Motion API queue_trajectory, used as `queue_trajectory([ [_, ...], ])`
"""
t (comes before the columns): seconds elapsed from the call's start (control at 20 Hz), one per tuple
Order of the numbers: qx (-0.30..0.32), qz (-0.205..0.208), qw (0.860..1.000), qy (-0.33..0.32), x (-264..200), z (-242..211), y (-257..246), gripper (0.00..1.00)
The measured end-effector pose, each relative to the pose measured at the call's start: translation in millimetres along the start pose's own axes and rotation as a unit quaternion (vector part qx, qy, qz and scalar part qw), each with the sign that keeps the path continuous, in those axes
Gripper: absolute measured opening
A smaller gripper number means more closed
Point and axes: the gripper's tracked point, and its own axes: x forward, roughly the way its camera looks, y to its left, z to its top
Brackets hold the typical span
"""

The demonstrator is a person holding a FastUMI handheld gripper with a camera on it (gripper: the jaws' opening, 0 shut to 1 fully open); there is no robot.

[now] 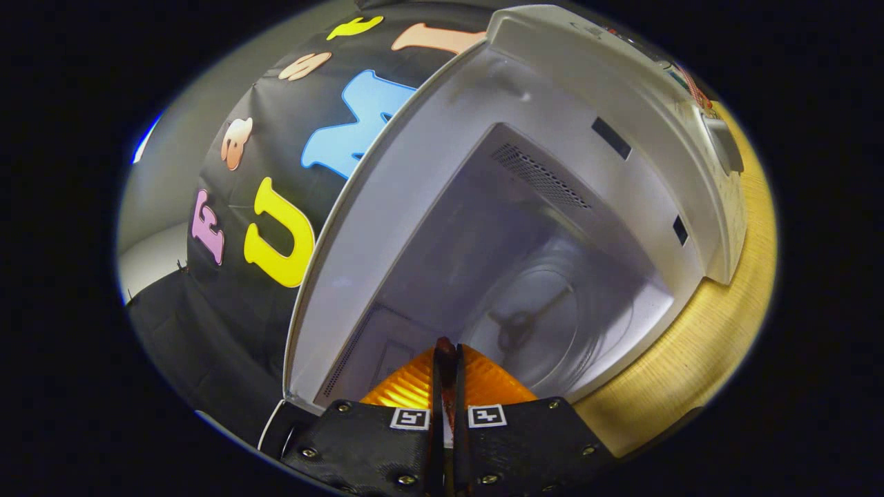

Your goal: Open the microwave, put the food inside, and close the microwave door.

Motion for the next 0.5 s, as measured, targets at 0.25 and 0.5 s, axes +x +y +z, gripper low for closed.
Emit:
queue_trajectory([
  [0.25,-0.017,-0.015,0.998,-0.053,31.2,11.0,-14.1,0.06],
  [0.5,-0.053,-0.029,0.993,-0.098,44.7,26.9,-29.3,0.10],
])
